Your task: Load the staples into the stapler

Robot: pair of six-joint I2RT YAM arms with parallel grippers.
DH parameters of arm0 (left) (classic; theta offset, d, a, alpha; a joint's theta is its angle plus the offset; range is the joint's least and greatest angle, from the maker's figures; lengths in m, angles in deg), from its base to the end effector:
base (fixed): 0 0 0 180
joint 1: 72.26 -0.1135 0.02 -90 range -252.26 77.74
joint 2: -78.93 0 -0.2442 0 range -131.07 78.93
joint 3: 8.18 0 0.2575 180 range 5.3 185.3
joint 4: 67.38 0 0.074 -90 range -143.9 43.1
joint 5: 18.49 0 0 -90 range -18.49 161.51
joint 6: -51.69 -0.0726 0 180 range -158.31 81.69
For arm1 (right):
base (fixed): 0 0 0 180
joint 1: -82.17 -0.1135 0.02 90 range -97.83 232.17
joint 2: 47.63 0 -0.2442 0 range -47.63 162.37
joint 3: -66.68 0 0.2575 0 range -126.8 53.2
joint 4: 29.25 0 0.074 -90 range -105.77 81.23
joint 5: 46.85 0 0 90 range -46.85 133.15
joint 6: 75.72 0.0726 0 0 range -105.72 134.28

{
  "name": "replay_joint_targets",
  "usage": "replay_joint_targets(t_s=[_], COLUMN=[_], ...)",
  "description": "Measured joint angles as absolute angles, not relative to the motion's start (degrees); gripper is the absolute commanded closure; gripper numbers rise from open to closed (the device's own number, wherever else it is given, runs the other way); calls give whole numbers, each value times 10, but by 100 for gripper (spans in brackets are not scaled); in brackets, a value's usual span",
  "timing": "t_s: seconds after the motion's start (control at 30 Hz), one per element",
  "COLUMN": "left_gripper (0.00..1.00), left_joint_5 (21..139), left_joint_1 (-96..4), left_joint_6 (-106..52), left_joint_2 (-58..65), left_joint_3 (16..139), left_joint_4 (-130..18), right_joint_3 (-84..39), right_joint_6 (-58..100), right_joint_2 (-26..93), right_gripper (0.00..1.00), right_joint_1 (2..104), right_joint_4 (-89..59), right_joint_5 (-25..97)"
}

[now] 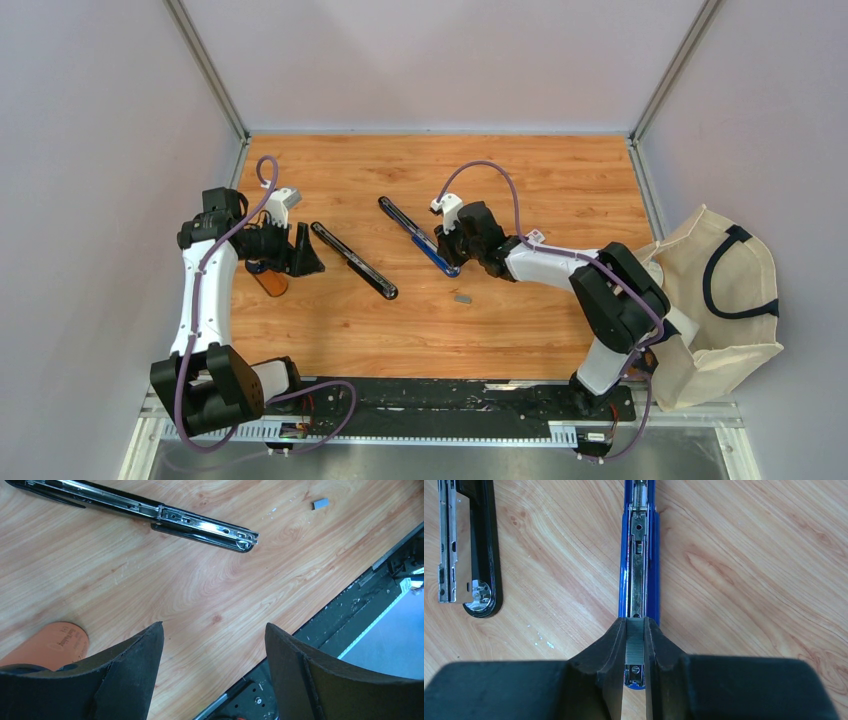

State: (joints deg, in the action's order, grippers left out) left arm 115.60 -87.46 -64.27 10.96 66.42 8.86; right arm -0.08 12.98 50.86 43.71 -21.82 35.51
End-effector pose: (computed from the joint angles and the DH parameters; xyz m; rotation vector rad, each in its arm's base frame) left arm 0.2334 0.0111 0.2514 0.4060 2.4143 -0.7713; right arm 0.2980 0.2490 0.1274 -0.8485 2.1324 0.4925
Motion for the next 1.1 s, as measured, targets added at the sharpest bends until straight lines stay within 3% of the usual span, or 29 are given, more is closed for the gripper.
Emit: replay_joint_targets(t_s=[0.67,1.1], left_gripper=[18,18], left_joint_5=[1158,1158], left_joint_1=[-875,-875], left_joint_6=[-643,-643], left_joint_2=[110,110], left_joint_3=[664,664], left_joint_4=[89,89], right_joint_3=[-9,-13], right_joint_6=[130,127], right_joint_2=[524,525], right_gripper=[75,56], right_joint_1=[437,437], right_joint_4=[-216,-192], right_joint_5=[355,355])
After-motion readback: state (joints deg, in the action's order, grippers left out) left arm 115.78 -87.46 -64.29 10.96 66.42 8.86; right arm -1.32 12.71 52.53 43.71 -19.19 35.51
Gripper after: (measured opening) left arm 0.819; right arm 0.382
